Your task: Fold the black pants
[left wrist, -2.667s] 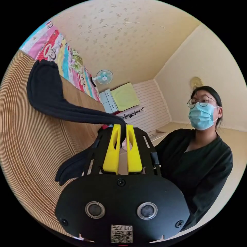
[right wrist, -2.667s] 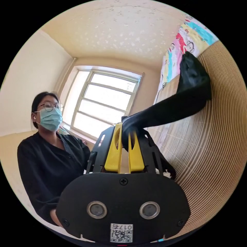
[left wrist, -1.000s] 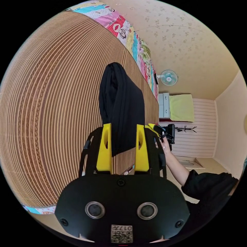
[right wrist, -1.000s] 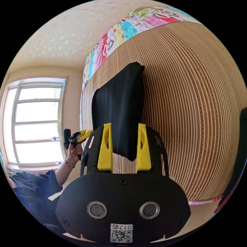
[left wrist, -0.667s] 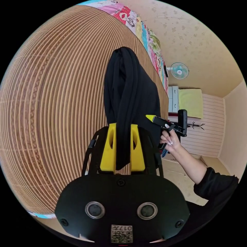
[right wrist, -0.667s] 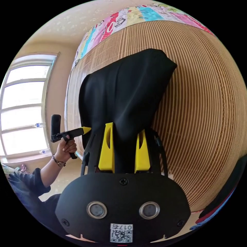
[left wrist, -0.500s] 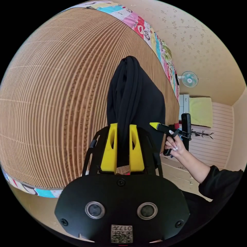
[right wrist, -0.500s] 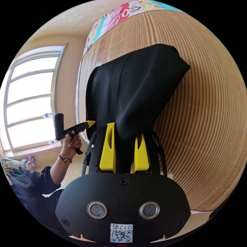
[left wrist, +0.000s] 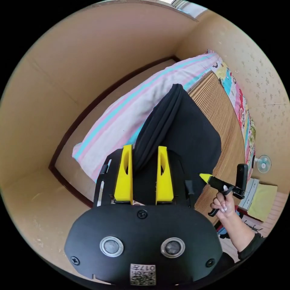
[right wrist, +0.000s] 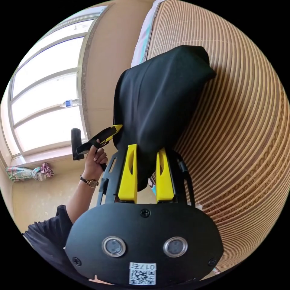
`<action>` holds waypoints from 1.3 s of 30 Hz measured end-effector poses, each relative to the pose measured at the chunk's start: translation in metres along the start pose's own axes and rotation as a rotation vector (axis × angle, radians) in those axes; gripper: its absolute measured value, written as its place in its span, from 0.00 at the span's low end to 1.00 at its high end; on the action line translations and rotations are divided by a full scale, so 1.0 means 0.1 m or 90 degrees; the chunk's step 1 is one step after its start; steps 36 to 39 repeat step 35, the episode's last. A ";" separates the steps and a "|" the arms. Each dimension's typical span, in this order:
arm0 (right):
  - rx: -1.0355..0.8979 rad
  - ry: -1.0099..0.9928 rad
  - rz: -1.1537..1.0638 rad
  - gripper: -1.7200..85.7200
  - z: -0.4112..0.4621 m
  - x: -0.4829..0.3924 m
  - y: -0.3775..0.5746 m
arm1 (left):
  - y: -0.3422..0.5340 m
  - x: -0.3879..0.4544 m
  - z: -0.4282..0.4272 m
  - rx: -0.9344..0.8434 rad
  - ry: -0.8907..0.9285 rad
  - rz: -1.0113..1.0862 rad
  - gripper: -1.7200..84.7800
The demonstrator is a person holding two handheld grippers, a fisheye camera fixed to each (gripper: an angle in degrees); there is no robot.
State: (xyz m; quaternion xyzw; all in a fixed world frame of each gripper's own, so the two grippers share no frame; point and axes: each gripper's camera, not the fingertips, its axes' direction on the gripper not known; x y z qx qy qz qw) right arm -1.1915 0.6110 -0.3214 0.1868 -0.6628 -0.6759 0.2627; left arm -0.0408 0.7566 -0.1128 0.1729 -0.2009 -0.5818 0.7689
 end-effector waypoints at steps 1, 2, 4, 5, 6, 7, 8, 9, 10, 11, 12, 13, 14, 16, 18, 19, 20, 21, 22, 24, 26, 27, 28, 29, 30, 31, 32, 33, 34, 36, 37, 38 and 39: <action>0.003 0.008 -0.016 0.11 -0.10 -0.10 -0.01 | 0.05 0.00 0.03 0.010 -0.001 -0.002 0.17; -0.003 0.014 -0.038 0.11 -0.23 -0.18 0.03 | 0.20 0.00 0.08 0.042 0.002 -0.013 0.17; -0.017 0.034 -0.075 0.10 -0.50 -0.27 0.22 | 0.52 -0.03 0.09 0.118 0.010 -0.050 0.15; -0.029 0.059 -0.093 0.08 -0.72 -0.30 0.42 | 0.81 -0.08 0.09 0.172 0.025 -0.093 0.15; -0.036 0.075 -0.098 0.08 -0.84 -0.30 0.54 | 1.13 -0.13 0.09 0.221 0.054 -0.132 0.14; -0.050 0.108 -0.097 0.06 -1.11 -0.29 0.81 | 1.30 -0.14 0.11 0.243 0.071 -0.145 0.14; -0.056 0.136 -0.080 0.05 -1.42 -0.27 1.12 | 1.60 -0.14 0.16 0.275 0.102 -0.157 0.14; -0.055 0.149 -0.067 0.05 -1.59 -0.25 1.29 | 1.85 -0.09 0.27 0.280 0.128 -0.154 0.13; -0.049 0.176 -0.036 0.04 -1.94 -0.25 1.65 | 1.96 -0.06 0.34 0.270 0.138 -0.148 0.13; -0.041 0.209 0.001 0.04 -2.28 -0.27 2.02 | 2.13 0.05 0.52 0.237 0.153 -0.132 0.12; -0.038 0.227 0.021 0.03 -2.45 -0.29 2.21 | 2.28 0.19 0.71 0.196 0.164 -0.119 0.12; -0.034 0.262 0.058 0.03 -2.79 -0.38 2.59 | 2.34 0.28 0.81 0.177 0.171 -0.110 0.11; -0.032 0.293 0.095 0.03 -3.09 -0.51 2.95 | 2.43 0.50 0.99 0.141 0.196 -0.076 0.10; -0.017 0.352 0.154 0.03 -3.48 -0.76 3.46 | 2.50 0.93 1.22 0.091 0.251 0.017 0.09; 0.001 0.415 0.212 0.03 -3.80 -1.06 3.94 | 2.59 1.53 1.35 0.054 0.304 0.148 0.05; 0.015 0.451 0.255 0.03 -3.96 -1.23 4.23 | 2.62 1.66 1.36 0.051 0.319 0.178 0.04; 0.032 0.481 0.303 0.02 -4.08 -1.38 4.49 | 2.68 1.91 1.34 0.050 0.363 0.244 0.02; 0.041 0.493 0.329 0.02 -4.13 -1.44 4.62 | 2.74 2.10 1.31 0.048 0.410 0.307 0.02; 0.061 0.514 0.386 0.02 -4.21 -1.55 4.86 | 2.78 2.19 1.29 0.048 0.432 0.333 0.01; 0.103 0.529 0.466 0.02 -4.27 -1.69 5.18 | 2.90 2.38 1.19 0.067 0.508 0.407 0.01; 0.199 0.504 0.561 0.02 -4.31 -1.86 5.56 | 2.98 2.42 1.12 0.089 0.559 0.442 0.01; 0.228 0.488 0.581 0.02 -4.32 -1.90 5.66 | 3.04 2.42 1.09 0.102 0.582 0.453 0.01; 0.282 0.452 0.615 0.02 -4.32 -1.96 5.82 | 3.06 2.42 1.09 0.106 0.590 0.456 0.01; 0.332 0.416 0.642 0.02 -4.31 -2.02 5.96 | 3.11 2.42 1.09 0.111 0.609 0.465 0.01; 0.356 0.399 0.653 0.02 -4.30 -2.04 6.02 | 3.15 2.41 1.10 0.113 0.628 0.472 0.01; 0.399 0.367 0.669 0.02 -4.30 -2.08 6.12 | 3.18 2.41 1.11 0.116 0.636 0.474 0.01; 0.436 0.339 0.680 0.02 -4.31 -2.12 6.21 | 3.24 2.40 1.13 0.122 0.647 0.474 0.01; 0.453 0.327 0.684 0.02 -4.32 -2.13 6.25 | 3.31 2.40 1.16 0.127 0.652 0.479 0.01; 0.485 0.306 0.686 0.02 -4.35 -2.15 6.30 | 3.35 2.42 1.17 0.127 0.653 0.484 0.01; 0.513 0.290 0.682 0.02 -4.40 -2.17 6.35 | 3.44 2.46 1.20 0.126 0.652 0.498 0.01; 0.513 0.290 0.682 0.02 -4.40 -2.17 6.35 | 3.44 2.46 1.20 0.126 0.652 0.498 0.01; 0.513 0.290 0.682 0.02 -4.40 -2.17 6.35 | 3.44 2.46 1.20 0.126 0.652 0.498 0.01; 0.513 0.290 0.682 0.02 -4.40 -2.17 6.35 | 3.44 2.46 1.20 0.126 0.652 0.498 0.01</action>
